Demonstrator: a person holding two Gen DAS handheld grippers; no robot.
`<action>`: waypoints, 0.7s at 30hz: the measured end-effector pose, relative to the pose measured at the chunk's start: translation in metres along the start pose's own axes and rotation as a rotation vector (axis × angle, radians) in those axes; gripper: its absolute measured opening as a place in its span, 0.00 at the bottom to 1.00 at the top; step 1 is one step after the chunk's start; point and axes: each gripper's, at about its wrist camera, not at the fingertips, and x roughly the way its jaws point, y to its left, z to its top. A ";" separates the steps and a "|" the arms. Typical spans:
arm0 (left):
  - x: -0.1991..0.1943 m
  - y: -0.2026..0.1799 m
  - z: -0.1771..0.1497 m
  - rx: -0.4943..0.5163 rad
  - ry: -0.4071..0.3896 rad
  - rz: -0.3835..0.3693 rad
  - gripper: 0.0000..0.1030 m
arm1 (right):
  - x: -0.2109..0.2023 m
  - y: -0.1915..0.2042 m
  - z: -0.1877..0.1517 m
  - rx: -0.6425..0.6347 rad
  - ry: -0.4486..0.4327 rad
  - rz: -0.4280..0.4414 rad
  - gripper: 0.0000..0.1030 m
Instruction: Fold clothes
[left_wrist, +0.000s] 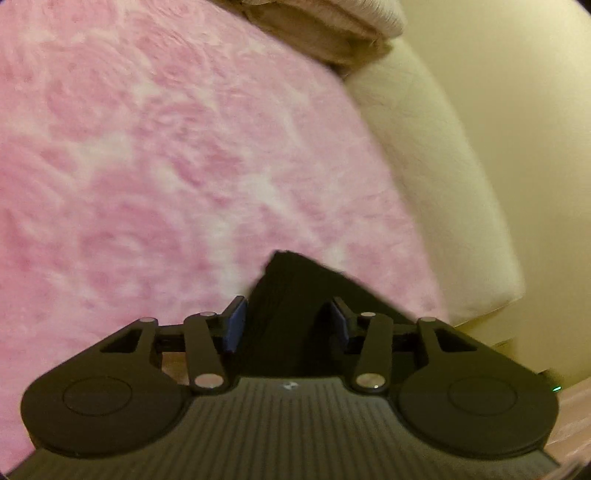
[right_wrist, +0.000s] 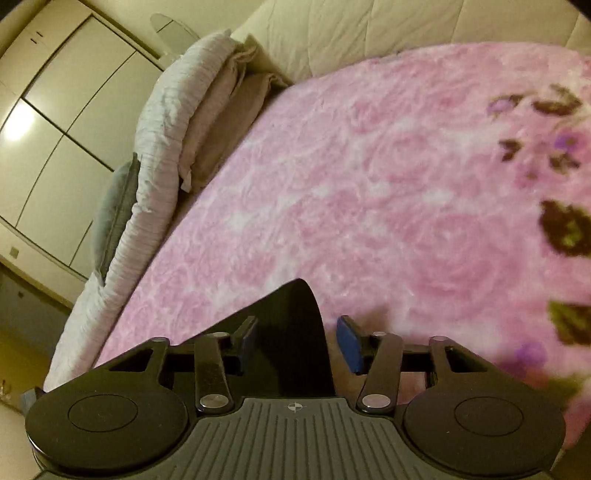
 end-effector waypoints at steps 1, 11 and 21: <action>-0.002 -0.001 -0.001 0.008 -0.025 -0.028 0.19 | 0.003 -0.002 -0.001 -0.017 -0.004 0.006 0.09; 0.031 -0.024 -0.009 0.304 -0.069 0.076 0.14 | 0.015 -0.026 -0.025 -0.057 -0.085 -0.011 0.08; -0.032 -0.045 -0.019 0.343 -0.213 0.178 0.18 | -0.046 0.008 -0.024 -0.201 -0.161 -0.193 0.36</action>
